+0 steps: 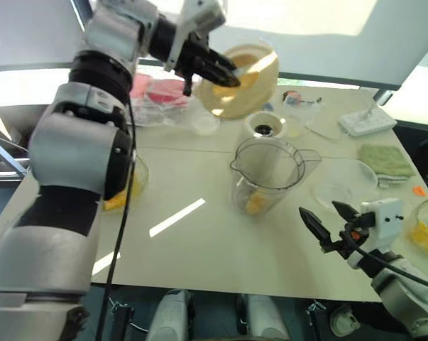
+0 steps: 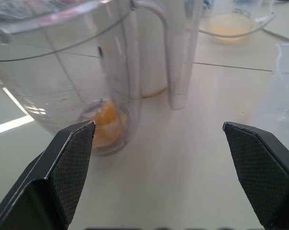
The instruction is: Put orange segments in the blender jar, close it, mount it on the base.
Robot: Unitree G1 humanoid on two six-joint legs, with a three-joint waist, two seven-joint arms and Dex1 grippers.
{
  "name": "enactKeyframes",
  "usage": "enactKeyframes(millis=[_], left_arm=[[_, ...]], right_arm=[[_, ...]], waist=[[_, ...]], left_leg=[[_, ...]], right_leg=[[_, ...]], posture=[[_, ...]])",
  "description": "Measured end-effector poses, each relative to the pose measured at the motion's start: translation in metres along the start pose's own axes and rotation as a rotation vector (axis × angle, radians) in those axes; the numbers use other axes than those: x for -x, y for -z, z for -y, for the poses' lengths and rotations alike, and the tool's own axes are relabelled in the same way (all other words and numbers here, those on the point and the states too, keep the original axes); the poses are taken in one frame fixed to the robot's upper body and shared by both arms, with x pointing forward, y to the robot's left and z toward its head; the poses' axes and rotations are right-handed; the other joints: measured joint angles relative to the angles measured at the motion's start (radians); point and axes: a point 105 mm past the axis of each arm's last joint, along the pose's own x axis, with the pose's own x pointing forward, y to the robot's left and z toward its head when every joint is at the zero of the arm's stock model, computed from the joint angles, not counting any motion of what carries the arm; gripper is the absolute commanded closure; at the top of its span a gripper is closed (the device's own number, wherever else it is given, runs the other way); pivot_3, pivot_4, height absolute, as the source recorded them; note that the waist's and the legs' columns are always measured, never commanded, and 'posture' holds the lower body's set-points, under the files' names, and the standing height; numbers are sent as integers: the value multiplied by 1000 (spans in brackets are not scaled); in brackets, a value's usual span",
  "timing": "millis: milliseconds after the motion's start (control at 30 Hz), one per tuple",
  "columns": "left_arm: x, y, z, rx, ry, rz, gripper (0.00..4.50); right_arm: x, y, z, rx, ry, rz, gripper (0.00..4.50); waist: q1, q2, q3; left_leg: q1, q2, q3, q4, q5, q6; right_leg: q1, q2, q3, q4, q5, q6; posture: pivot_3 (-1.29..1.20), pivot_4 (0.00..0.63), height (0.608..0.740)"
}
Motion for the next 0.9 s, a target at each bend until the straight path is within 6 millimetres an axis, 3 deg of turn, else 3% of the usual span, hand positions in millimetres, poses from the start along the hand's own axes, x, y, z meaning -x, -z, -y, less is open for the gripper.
enactKeyframes(millis=[100, 300, 600, 733, 900], left_arm=[[-28, -7, 10, 22, 97, -35, 4254], [-58, -12, 22, -45, 193, -94, 4254], [-77, -5, 33, -166, 268, -196, 4254], [-89, 9, 40, -158, 309, -201, 4254], [-97, 12, 45, -177, 338, -220, 4254]], right_arm=[[-3, -5, -1, 2, 1, 20, 0], [-1, 1, 1, -34, 43, 10, 0], [1, 6, -2, -54, 84, 20, 0], [3, 11, -7, -67, 96, 16, 0], [4, 10, -5, -67, 121, 30, 0]], waist=[[0, 0, 0], [-1, 0, 0], [1, 1, 0], [-1, 1, 0], [0, 1, 0]], left_leg=[[-1, 0, -1, 2, 0, 0], [-2, 0, -1, 3, -1, 2], [-2, 1, -1, 5, -1, 3], [-3, 1, -1, 6, -2, 4], [-3, 2, -1, 7, -2, 4]], right_leg=[[0, 0, 0, 0, 0, -1], [0, -1, 1, 0, 0, -1], [0, -1, 1, 0, -1, -1], [0, -1, 1, 0, -1, -1], [0, -1, 1, 0, -1, -1]], posture=[[0, 150, 740], [0, 150, 740], [0, 150, 740], [0, 150, 740], [0, 150, 740]])
